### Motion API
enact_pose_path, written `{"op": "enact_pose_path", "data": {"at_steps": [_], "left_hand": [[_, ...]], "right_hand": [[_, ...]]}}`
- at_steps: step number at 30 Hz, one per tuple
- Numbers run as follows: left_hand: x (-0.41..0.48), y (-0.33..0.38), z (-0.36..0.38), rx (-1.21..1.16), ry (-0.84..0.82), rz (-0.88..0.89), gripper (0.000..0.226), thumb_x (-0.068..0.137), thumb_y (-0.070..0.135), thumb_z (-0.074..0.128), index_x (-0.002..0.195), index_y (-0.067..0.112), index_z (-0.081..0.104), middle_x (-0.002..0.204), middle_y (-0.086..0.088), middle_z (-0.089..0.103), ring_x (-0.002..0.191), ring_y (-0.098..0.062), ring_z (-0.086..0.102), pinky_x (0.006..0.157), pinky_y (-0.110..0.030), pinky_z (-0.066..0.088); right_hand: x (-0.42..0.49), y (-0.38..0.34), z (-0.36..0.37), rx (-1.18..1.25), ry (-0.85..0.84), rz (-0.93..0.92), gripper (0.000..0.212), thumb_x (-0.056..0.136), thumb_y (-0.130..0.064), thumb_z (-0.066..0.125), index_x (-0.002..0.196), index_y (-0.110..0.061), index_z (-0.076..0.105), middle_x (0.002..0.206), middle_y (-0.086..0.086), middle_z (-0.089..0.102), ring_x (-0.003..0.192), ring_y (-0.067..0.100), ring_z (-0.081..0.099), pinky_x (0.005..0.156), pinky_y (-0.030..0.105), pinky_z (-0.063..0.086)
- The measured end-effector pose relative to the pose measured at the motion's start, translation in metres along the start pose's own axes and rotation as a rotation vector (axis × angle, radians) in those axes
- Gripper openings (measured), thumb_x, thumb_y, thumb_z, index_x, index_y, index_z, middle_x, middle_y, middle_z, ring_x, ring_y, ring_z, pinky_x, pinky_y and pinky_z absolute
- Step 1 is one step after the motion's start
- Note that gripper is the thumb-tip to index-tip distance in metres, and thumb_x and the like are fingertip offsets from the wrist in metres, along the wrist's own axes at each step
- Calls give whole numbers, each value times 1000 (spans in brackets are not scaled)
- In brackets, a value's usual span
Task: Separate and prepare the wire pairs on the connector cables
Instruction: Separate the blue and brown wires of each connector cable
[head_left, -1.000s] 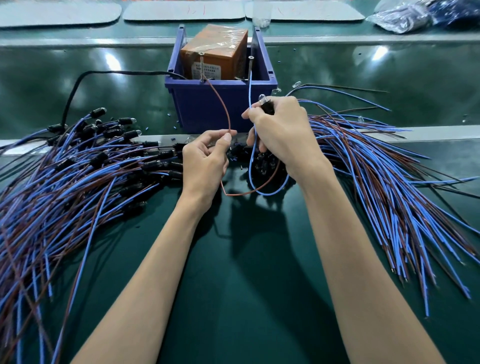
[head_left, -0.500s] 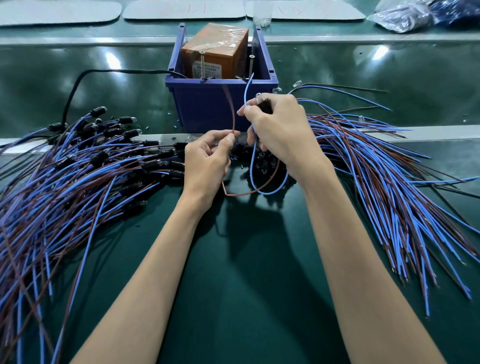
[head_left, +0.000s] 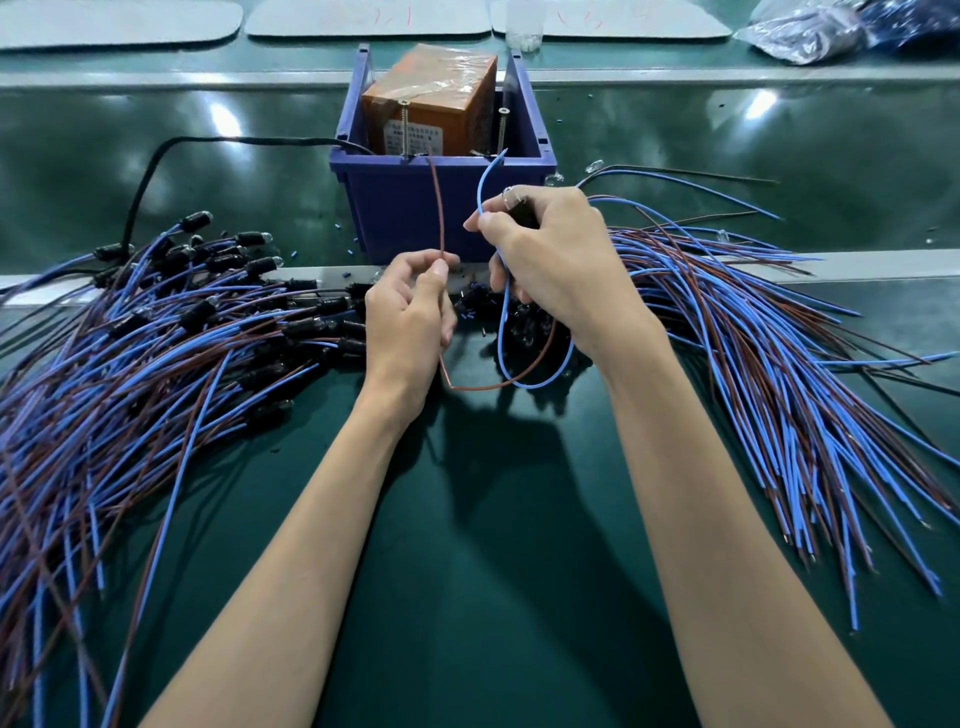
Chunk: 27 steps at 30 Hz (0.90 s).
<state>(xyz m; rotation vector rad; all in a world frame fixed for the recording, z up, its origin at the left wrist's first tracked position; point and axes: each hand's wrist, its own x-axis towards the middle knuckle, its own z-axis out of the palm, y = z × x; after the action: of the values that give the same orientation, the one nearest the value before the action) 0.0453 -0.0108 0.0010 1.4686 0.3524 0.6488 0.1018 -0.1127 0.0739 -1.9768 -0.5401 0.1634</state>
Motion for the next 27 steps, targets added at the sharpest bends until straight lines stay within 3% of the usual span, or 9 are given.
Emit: {"op": "enact_pose_path", "data": {"at_steps": [7,27], "left_hand": [[0,-1,-1,-56,65,-39,20,103,11,28,91,18,43,37,7,37,35,-7,27,37,-17,23],[3,2,2,-204,295,-34,20,104,10,24,90,18,36,39,11,38,37,-7,30,38,-18,25]], "right_hand": [[0,0,1,12,-10,3,19,91,-17,53,87,-9,70,39,-8,55,39,-1,46,53,15,35],[-1,0,1,43,-30,-13,16,91,-18,54,86,-17,69,39,-7,55,34,4,41,44,12,35]]}}
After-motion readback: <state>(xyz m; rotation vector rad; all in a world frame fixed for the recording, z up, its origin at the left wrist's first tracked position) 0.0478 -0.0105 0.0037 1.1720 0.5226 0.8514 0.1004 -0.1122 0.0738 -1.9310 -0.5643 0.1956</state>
